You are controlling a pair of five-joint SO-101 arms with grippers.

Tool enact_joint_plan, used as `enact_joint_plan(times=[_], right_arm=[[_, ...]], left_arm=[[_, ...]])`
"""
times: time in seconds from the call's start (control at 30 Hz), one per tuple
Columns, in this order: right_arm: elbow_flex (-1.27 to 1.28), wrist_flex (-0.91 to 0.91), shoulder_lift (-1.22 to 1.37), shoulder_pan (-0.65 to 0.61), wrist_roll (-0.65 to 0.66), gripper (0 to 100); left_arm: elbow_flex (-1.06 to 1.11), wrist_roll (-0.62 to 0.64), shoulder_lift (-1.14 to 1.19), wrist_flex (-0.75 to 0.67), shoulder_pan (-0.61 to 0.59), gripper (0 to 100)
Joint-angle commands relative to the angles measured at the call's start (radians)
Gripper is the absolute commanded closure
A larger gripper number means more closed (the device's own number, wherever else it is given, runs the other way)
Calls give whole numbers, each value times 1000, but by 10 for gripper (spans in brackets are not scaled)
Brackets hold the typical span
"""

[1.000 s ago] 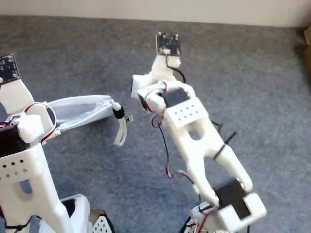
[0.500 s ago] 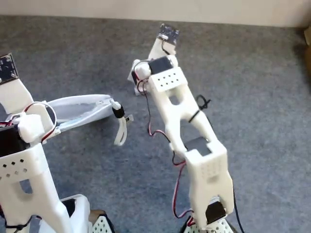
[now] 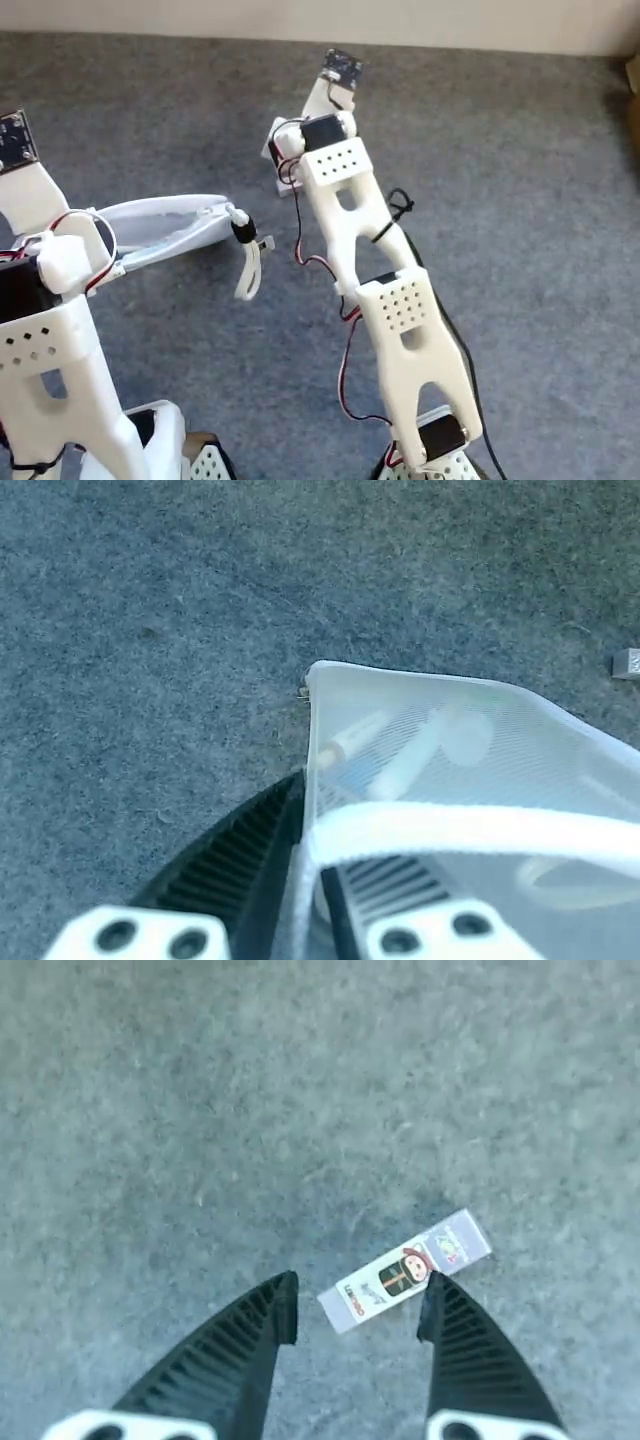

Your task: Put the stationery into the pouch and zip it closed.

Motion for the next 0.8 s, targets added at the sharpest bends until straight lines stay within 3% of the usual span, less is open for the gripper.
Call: enact_joint_plan(times=[0.0,0.77], right_arm=[[-70,5,-8,16,-12,817],[-71,-67,148,50,-14,817]], left_arm=[[27,12,-7,-17,-18,994],[36,9,-7,-17,-18,994]])
